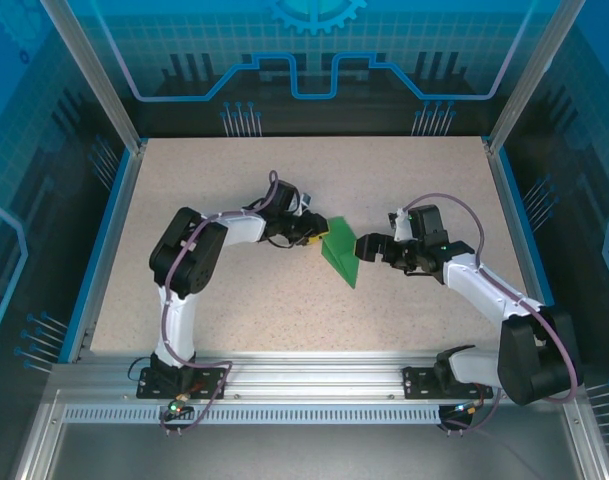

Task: Fold a paper plane with a square sheet of paper (fold left side to right side)
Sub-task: Pick up the paper from the center of the table, then place the paper at the center of the table.

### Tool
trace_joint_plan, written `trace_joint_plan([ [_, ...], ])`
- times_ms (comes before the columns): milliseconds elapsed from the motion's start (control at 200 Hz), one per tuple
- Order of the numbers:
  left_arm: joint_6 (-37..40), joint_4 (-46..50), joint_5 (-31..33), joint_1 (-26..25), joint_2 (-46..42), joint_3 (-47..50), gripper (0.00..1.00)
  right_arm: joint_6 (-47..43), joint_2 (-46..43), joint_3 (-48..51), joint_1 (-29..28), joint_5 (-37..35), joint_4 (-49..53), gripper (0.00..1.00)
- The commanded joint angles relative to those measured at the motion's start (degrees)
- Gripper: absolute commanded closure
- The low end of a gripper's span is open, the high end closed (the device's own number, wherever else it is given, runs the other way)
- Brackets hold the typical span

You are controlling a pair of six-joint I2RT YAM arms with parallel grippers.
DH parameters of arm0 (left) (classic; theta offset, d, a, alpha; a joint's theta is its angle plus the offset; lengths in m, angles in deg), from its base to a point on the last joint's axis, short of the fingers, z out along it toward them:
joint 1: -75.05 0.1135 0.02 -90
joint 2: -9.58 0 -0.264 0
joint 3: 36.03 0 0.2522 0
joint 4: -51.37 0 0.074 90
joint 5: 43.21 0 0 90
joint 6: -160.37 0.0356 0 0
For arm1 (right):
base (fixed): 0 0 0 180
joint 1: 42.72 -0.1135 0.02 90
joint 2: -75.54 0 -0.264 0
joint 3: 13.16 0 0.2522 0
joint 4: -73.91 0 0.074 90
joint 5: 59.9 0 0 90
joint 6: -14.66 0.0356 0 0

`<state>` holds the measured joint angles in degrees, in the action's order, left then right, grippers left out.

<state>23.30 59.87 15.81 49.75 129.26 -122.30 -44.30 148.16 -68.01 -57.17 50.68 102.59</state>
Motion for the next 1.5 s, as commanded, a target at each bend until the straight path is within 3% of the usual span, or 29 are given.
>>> trace_joint_plan([
  [0, 2.19, 0.22, -1.14, -0.28, 0.15, -1.91, 0.82, -0.97, 0.06, 0.23, 1.25, 1.96, 0.46, 0.00],
  [100, 4.35, -1.10, -1.59, -0.19, -1.40, -0.25, 0.91, -1.15, 2.52, 0.13, 3.09, 7.17, -1.44, 0.00],
  [285, 8.13, -5.44, -5.32, 0.84, -4.80, 4.84, 0.96, -5.98, 9.91, -3.68, 4.39, 13.33, -3.99, 0.00],
  [435, 11.78, -8.80, -9.23, 1.63, -7.79, 9.15, 0.97, -10.37, 14.26, -5.56, 5.03, 13.91, -8.66, 0.13],
  [600, 15.39, -11.16, -12.83, 1.82, -9.35, 12.42, 0.98, -12.22, 21.84, -7.74, 5.61, 20.72, -15.71, 0.23],
  [890, 17.18, -12.41, -14.94, 1.78, -8.88, 13.54, 1.00, -12.47, 33.41, -12.34, 5.27, 27.24, -21.74, 0.31],
  [1170, 17.09, -12.75, -15.46, 1.82, -8.05, 13.21, 1.00, -11.76, 37.20, -12.75, 4.35, 31.44, -23.05, 0.42],
  [1496, 17.78, -11.55, -15.25, 1.77, -7.66, 12.84, 1.00, -13.84, 34.26, -12.50, 5.11, 31.00, -19.31, 0.67],
])
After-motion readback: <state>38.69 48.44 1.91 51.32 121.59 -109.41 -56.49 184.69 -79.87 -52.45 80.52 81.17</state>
